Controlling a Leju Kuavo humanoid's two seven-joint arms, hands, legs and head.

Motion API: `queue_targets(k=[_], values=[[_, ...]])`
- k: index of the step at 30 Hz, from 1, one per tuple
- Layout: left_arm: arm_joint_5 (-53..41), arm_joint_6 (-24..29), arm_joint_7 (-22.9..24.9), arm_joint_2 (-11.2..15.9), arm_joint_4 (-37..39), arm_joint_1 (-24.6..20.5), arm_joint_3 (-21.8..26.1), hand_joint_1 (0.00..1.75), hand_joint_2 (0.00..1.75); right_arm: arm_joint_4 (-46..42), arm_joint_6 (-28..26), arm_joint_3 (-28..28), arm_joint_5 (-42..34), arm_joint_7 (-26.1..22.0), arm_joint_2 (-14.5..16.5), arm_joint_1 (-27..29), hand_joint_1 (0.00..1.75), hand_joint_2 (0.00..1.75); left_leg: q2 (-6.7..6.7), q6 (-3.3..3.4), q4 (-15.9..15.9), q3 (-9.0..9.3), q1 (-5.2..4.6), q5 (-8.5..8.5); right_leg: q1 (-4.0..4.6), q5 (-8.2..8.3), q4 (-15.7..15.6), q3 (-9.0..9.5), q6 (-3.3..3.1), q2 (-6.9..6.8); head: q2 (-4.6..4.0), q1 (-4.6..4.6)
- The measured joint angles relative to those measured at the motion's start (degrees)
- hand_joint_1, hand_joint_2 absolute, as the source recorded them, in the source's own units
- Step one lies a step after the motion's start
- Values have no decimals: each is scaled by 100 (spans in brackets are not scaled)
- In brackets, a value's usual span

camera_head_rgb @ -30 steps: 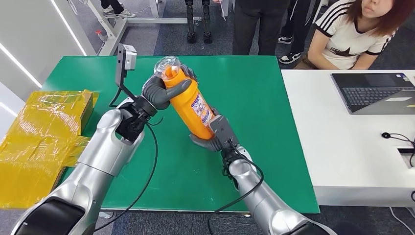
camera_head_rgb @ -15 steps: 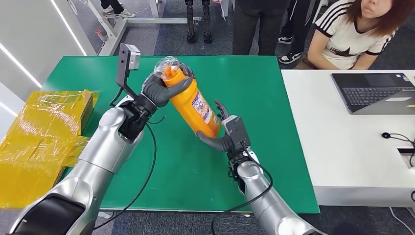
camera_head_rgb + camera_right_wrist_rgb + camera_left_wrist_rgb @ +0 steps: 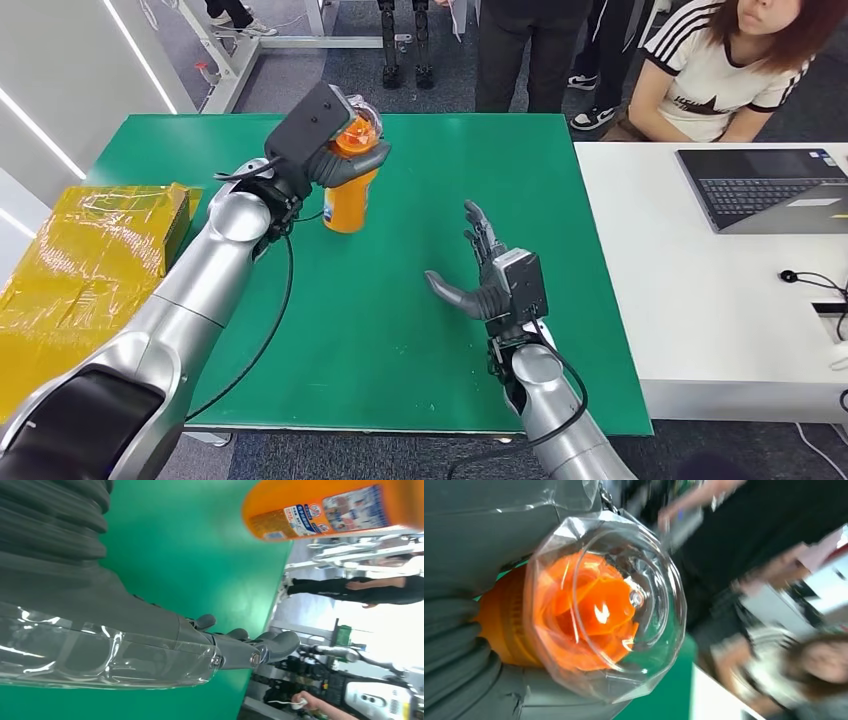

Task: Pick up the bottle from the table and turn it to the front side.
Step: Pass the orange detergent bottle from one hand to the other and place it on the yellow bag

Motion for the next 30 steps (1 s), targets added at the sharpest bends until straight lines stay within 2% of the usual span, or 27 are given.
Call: queue_targets(k=[5,9,12,18,23,30], values=[[-1680,722,-87,9,319,-351,-291,175,175,-703,110,45,125,73,-75,492,0,175,0,0,0,-1,0,0,0,0,0,0,0,0,0,1],[-2349,1076,-136,2,642,-518,-414,175,175,-1112,120,61,195,92,-189,788,0,175,1,0,-1,-2,-1,-1,-1,0,-1,0,0,1,0,1],[-3028,1607,-163,62,838,-562,-539,175,175,-1274,216,80,201,-24,-293,958,0,175,2,0,-1,-2,-1,-1,-1,0,-1,0,0,1,0,2],[-5232,2516,325,264,1206,-668,-1090,175,175,-1321,367,217,176,-255,-393,1025,0,175,1,0,-1,-1,0,0,0,0,2,1,-1,0,0,0],[-6573,2659,751,379,1505,-753,-1459,175,175,-1319,410,301,120,-329,-410,1025,0,175,2,-1,-1,-2,0,0,0,0,4,0,-1,2,0,1],[-7165,2675,1050,650,1911,-1029,-1583,175,175,-1312,409,308,78,-433,-445,1075,0,175,4,-1,-2,-1,0,0,0,0,4,0,-1,4,0,0]])
